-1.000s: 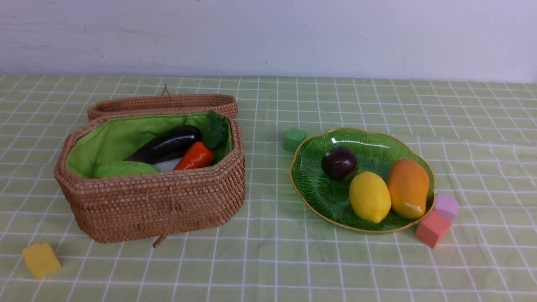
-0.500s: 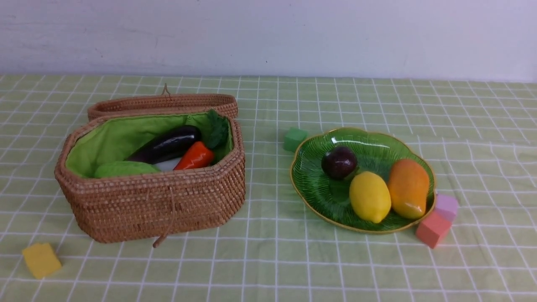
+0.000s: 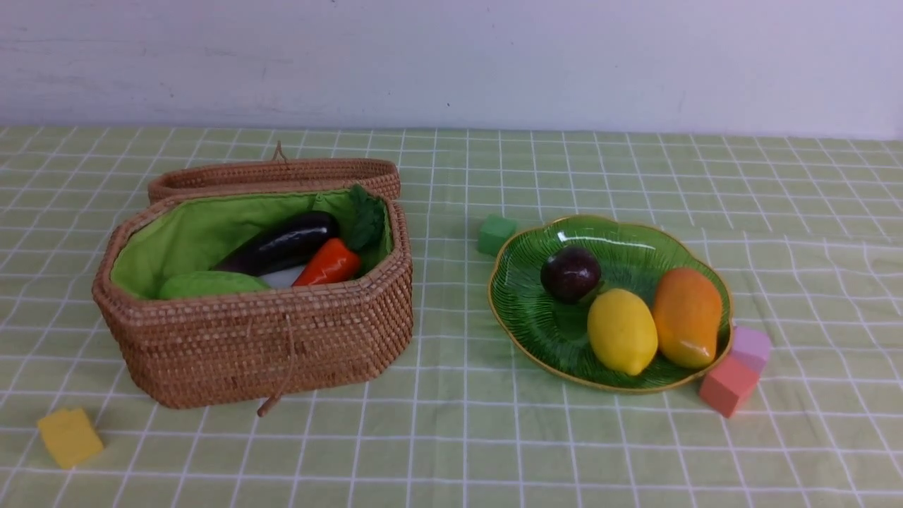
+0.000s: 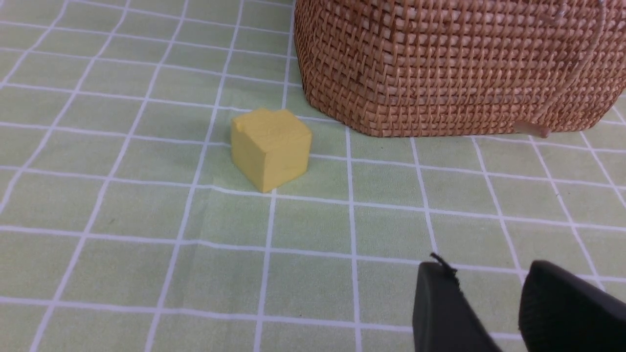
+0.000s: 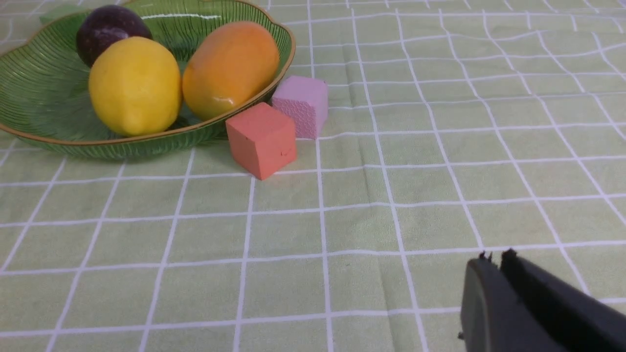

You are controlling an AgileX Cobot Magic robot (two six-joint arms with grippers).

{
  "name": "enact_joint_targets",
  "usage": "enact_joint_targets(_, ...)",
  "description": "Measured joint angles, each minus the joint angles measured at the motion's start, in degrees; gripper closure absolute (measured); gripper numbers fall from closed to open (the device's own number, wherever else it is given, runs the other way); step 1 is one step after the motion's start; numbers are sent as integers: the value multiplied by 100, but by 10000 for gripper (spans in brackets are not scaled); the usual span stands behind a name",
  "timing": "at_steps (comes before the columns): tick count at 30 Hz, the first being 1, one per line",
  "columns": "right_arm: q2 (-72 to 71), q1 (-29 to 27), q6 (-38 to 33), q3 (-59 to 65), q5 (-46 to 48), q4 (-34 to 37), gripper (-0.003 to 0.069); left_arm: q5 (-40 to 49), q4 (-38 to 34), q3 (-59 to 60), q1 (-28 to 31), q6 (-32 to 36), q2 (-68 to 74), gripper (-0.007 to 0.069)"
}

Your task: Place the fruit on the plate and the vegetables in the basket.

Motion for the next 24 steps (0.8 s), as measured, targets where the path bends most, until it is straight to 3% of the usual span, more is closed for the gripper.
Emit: enact_joint_targets(24,0,0,0,0,0,0,582,0,4,0,0,0,0,386)
